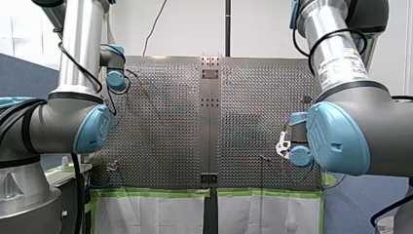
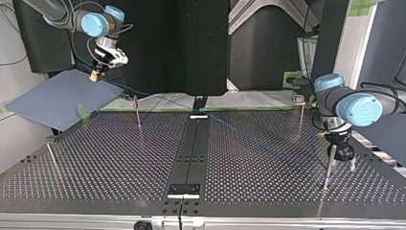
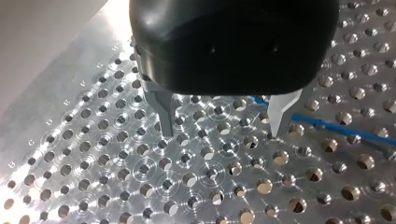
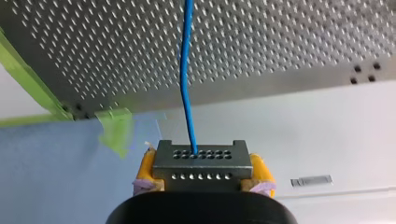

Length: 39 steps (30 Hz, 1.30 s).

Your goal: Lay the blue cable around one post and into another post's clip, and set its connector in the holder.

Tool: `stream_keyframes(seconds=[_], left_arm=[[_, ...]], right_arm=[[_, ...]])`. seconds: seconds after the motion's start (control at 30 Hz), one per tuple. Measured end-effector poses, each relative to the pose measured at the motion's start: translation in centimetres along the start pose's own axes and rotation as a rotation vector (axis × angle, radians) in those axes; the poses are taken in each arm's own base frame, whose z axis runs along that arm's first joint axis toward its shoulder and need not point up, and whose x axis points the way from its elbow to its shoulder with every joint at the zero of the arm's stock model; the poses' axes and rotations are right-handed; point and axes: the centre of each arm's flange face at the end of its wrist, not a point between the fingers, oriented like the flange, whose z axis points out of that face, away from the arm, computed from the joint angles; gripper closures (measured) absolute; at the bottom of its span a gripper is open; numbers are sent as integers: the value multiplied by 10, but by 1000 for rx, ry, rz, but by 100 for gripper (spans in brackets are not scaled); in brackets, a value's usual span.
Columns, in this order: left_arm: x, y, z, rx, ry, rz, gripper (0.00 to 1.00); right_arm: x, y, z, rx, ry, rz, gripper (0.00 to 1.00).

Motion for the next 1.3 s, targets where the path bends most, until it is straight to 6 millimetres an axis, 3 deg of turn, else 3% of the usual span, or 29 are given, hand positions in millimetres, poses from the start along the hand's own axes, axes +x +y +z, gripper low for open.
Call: stream_keyframes(seconds=[0.27,0.67,1.0,1.3], left_arm=[[0,0,0,0,0,0,0],[2,-2,-1,3,4,5,0],[1,-1,-1,-2,6,2,0],[2,0,-2,-14,4,20,0]], right_arm=[[24,35,-6,-63,48,-6,100],[0,79,-29,-94,-34,-94,100],[-7,67,-37,5,-53,-169,100],[-27,52,-29,82,-99,-166,100]])
